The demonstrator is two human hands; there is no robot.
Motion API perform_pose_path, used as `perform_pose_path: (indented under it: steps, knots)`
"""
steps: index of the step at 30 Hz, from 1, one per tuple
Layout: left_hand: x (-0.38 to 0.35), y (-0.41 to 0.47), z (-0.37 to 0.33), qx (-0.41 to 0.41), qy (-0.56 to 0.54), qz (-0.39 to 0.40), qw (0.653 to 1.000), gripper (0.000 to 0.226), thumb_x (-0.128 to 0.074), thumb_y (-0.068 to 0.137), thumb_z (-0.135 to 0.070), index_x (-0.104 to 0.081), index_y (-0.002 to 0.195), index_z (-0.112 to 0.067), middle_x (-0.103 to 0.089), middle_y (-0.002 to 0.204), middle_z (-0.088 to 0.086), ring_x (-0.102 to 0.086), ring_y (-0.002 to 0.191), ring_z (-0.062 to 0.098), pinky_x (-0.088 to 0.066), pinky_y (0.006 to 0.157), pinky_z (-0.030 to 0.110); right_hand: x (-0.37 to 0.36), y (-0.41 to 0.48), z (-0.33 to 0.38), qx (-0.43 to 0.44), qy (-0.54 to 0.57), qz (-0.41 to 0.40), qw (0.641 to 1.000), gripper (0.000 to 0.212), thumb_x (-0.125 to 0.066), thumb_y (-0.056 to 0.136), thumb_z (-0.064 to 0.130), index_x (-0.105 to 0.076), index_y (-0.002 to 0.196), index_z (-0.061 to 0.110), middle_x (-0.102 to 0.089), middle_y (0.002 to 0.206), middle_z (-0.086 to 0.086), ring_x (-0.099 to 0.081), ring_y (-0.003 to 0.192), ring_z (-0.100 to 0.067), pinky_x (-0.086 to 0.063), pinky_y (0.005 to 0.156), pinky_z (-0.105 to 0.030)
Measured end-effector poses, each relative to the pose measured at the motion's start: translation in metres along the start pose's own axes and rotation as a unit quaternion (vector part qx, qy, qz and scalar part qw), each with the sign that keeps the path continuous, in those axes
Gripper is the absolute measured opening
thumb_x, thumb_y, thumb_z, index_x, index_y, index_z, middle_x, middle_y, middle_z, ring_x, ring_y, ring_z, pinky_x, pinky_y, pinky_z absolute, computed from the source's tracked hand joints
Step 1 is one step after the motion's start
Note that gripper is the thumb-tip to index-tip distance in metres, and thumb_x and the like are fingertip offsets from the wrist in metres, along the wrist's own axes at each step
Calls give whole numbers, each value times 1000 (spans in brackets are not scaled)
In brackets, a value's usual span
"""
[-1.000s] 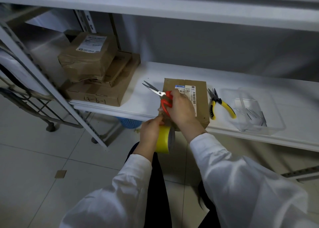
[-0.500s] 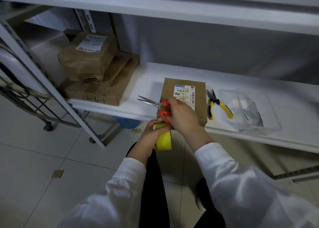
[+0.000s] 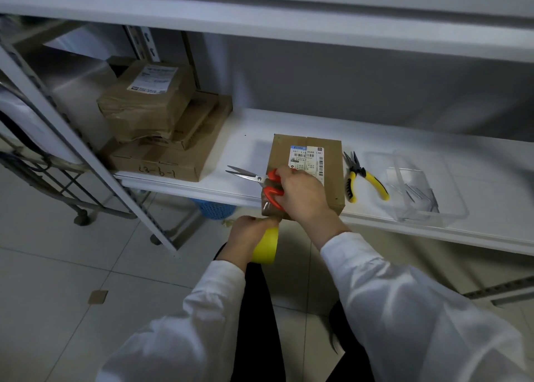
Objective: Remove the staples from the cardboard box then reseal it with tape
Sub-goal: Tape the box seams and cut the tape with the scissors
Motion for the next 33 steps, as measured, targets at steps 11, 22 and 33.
perform_pose_path:
  steps: [11, 22, 33]
  knots:
    - [-3, -5, -4, -63, -28, 0, 998, 22, -59, 90, -26, -55, 110, -16, -57, 106, 6, -52, 100, 19, -34, 83, 23, -1, -2, 3, 18, -9, -4, 1000, 43, -59, 88, 32, -46, 125, 15, -62, 116, -9, -56, 109, -25, -43, 85, -32]
    - [-10, 6, 3, -28, -74, -4, 997, 17, -58, 90, -32, -61, 100, -19, -64, 114, 9, -59, 107, 28, -45, 100, 38, 6, -4, -8, 33, 35, 24, 999, 38, -59, 88, 31, -50, 121, 14, -61, 114, -10, -56, 105, -26, -44, 81, -33]
    - [-3, 5, 0, -16, -139, -44, 989, 13, -64, 87, -17, -61, 74, -19, -62, 97, 7, -57, 96, 25, -42, 96, 32, 25, -19, -40, -67, 178, 150, 970, 46, -76, 63, 58, -53, 73, 19, -57, 80, 2, -55, 83, -19, -46, 71, -31]
Point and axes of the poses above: each hand's wrist, its own y-axis towards the middle knuckle, its own x-axis out of the back of the hand, z = x × y, the point moved 6 cm from there along y, towards the middle knuckle
